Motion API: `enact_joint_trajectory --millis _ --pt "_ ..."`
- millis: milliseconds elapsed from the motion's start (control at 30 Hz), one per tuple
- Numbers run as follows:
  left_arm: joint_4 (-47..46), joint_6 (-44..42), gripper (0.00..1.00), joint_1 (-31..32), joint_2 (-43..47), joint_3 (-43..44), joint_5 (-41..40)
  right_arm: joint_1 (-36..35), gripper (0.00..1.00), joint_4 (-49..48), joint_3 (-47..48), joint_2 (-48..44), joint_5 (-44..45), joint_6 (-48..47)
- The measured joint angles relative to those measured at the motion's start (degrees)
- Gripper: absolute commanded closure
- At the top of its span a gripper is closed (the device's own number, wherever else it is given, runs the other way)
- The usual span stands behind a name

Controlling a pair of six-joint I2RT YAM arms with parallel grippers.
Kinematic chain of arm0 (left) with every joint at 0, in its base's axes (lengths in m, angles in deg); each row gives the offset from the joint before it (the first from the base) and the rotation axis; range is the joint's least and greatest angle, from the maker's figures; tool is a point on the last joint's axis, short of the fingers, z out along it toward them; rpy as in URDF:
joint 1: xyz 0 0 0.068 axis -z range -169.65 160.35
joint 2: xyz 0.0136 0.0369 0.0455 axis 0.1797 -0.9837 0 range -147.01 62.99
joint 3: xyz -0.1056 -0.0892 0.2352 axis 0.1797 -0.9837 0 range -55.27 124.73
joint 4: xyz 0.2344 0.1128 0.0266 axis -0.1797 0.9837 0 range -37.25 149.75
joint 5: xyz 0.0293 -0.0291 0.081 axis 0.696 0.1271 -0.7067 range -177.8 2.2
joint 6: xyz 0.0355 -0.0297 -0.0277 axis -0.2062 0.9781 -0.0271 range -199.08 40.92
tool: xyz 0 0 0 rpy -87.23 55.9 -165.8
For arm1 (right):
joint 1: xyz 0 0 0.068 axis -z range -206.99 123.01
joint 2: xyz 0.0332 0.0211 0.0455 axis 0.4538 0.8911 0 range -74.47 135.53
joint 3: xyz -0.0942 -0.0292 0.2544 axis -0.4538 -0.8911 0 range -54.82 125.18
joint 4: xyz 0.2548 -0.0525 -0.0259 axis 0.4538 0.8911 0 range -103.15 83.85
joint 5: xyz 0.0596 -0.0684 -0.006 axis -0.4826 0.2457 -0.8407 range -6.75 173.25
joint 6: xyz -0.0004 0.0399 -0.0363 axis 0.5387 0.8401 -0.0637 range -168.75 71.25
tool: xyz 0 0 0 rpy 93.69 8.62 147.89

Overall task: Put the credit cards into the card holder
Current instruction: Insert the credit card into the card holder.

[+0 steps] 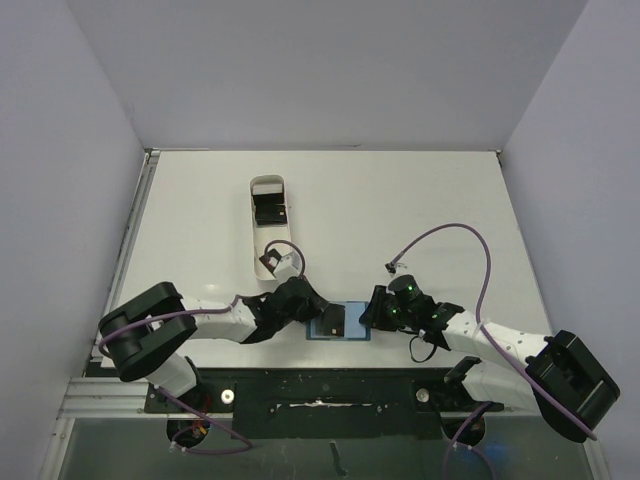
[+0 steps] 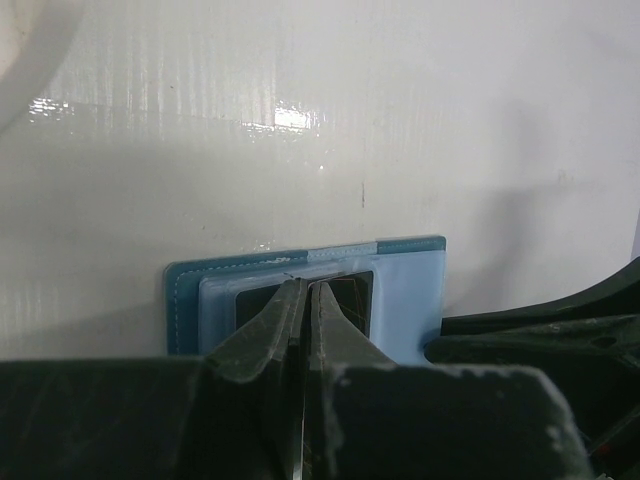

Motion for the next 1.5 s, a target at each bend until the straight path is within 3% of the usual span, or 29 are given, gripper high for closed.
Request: enact_joint_trajectory --millis 1500 --pt "8.20 1.99 1.00 0.74 4.52 0.57 -2.60 -0.37 0.80 0.00 -0.35 -0.35 0.02 0.59"
